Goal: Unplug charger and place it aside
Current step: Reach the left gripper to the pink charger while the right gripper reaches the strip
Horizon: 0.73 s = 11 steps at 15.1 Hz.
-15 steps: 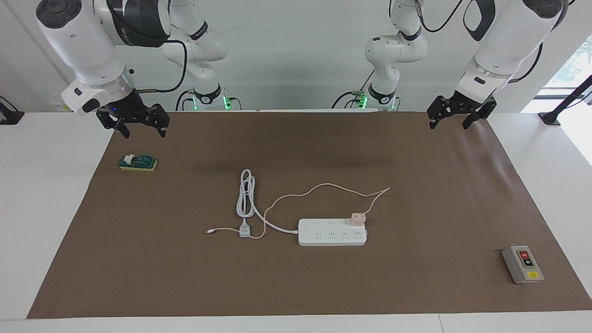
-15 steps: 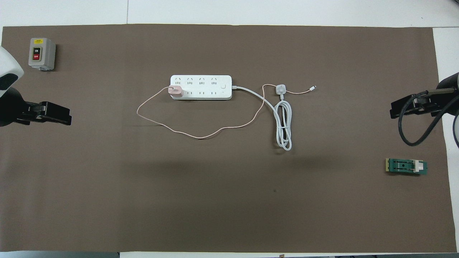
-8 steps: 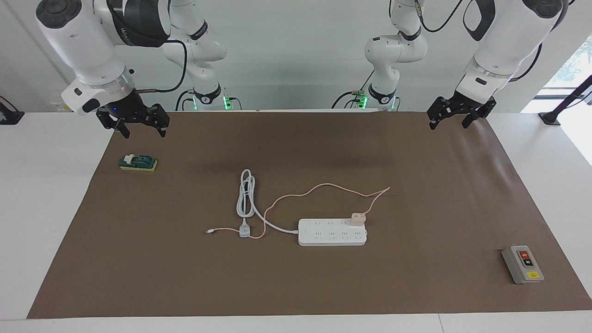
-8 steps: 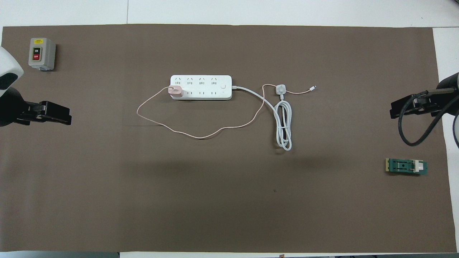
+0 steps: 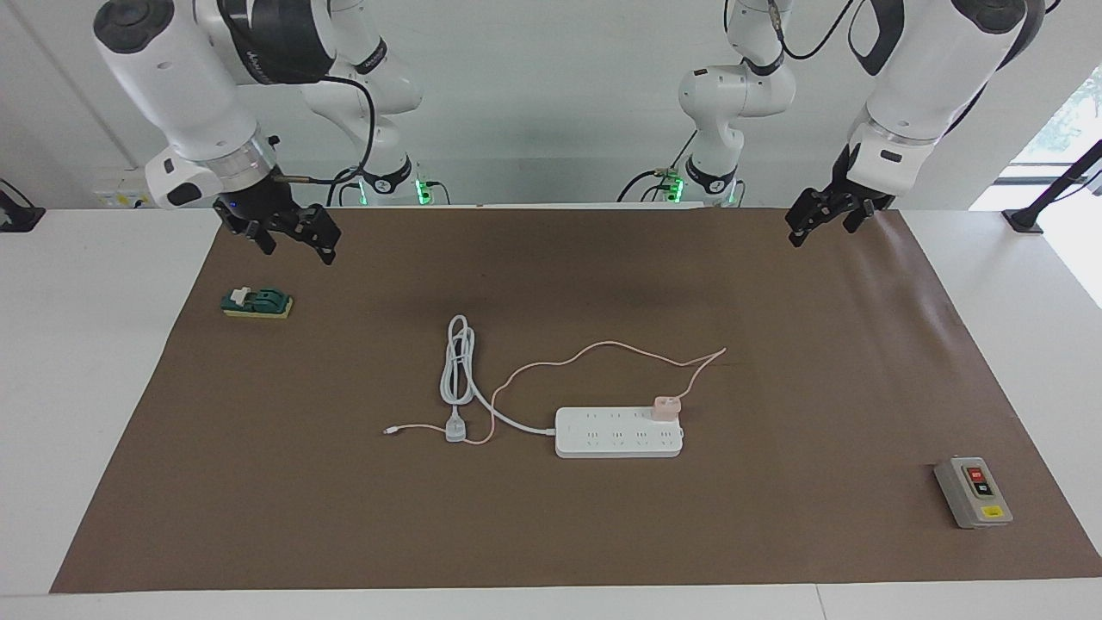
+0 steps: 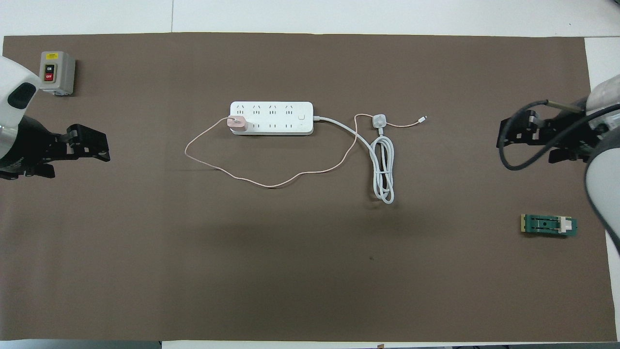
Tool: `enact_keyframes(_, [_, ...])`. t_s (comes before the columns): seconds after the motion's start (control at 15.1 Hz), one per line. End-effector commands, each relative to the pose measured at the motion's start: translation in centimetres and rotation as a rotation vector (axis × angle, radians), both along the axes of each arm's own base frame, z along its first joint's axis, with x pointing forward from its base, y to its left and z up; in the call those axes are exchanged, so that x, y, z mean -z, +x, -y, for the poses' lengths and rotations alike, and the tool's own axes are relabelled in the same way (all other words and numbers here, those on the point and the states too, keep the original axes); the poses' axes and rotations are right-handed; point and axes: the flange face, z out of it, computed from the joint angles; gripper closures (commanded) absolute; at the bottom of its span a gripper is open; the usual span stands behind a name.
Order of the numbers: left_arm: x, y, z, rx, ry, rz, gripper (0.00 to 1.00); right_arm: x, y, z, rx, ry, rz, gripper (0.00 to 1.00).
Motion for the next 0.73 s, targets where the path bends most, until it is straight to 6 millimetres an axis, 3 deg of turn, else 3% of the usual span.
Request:
enact_keyframes(0.0, [1.2, 2.3, 2.9, -0.118, 0.004, 0.010, 0.00, 2.3, 1.1, -2.6, 0.214, 0.070, -0.019, 0.00])
enact_keyframes(0.26, [2.8, 5.9, 5.1, -0.357, 0.000, 0.013, 0.00, 5.7, 3.7, -4.3, 0.516, 0.177, -0.058, 0.00])
enact_keyframes(0.33, [3.3, 6.8, 5.5, -0.401, -0.004, 0.020, 0.00, 6.7, 4.0, -5.9, 0.563, 0.190, -0.074, 0.00])
enact_keyframes(0.46, [4.8, 7.9, 8.2, -0.456, -0.012, 0.032, 0.00, 8.7, 5.4, -7.4, 0.678, 0.230, -0.082, 0.00])
enact_keyframes(0.53, [5.3, 8.9, 8.9, -0.533, -0.032, 0.058, 0.00, 10.1, 5.8, -9.3, 0.710, 0.250, -0.095, 0.00])
enact_keyframes(0.66, [6.5, 10.5, 10.1, -0.688, -0.059, 0.090, 0.00, 11.4, 6.4, -11.4, 0.789, 0.272, -0.085, 0.00])
